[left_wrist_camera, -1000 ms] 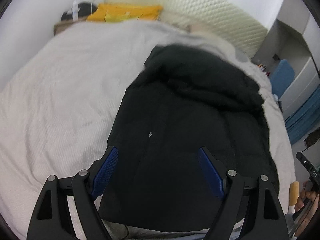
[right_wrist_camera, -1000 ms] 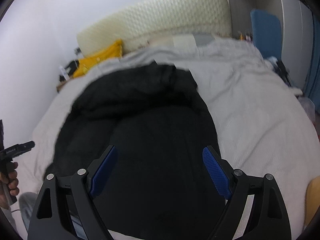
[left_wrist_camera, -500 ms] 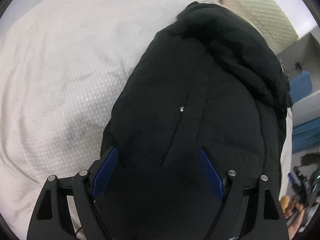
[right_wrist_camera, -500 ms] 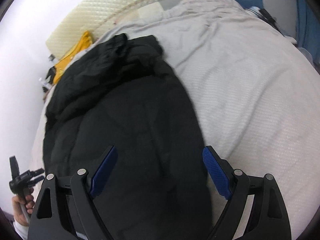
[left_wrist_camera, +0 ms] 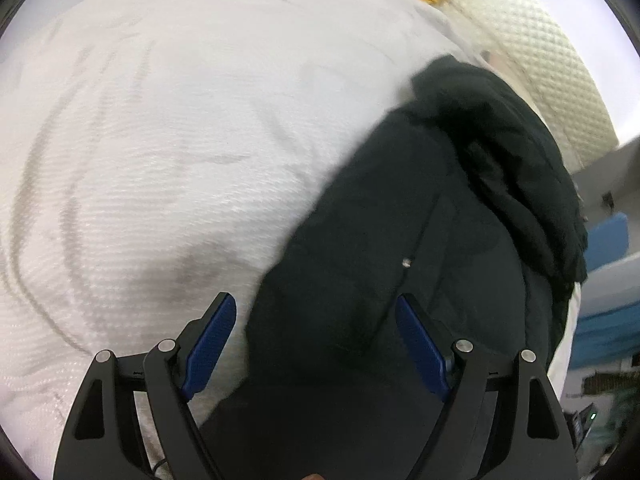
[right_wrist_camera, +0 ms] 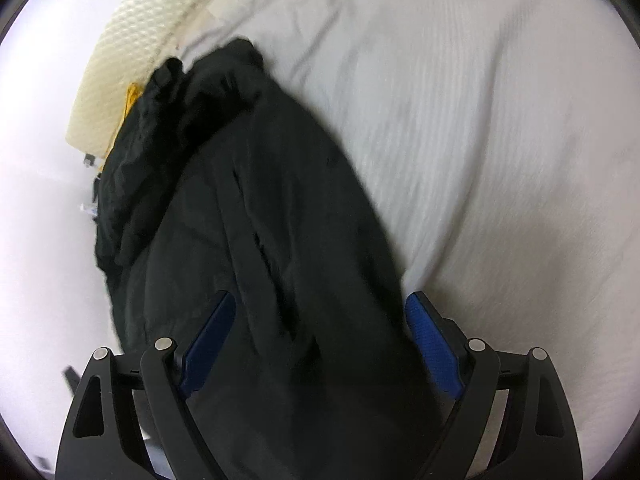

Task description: Fold large clothes

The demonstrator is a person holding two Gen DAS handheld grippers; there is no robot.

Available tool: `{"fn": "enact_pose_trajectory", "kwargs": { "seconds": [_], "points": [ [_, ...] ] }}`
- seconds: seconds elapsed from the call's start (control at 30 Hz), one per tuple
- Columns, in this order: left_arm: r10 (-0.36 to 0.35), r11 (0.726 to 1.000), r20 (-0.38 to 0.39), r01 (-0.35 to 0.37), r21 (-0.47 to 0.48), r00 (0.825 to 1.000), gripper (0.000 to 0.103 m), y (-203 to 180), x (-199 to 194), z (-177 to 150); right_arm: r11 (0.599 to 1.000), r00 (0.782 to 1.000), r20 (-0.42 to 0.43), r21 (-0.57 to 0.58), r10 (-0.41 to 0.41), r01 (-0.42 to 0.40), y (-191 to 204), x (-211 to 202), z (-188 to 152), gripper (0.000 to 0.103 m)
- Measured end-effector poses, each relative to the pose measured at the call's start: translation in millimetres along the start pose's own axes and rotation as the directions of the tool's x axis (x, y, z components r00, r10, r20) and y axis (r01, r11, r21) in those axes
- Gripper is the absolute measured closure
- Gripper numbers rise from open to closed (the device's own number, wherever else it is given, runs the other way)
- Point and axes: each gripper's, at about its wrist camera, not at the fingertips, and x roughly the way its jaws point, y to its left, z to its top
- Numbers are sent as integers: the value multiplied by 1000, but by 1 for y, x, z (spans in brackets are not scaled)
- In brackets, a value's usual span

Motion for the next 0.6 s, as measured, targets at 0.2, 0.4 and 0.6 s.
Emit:
{"fn": "enact_pose_trajectory", "kwargs": {
  "seconds": [0.2, 0.4, 0.6],
  "points": [
    [33, 998, -109, -38, -40, 993, 20, 14, 24, 5, 998, 996, -79, 43, 47, -44, 0, 15, -6, 15],
    [-261, 965, -306, 245, -92, 915, 20, 8, 48, 2, 979, 978, -64, 57, 200, -196, 3, 3, -10, 15],
    [-411, 911, -309, 394, -117, 858, 20, 4, 36, 5, 943, 941, -67, 28, 333, -332, 21, -2, -15, 15]
  ]
}}
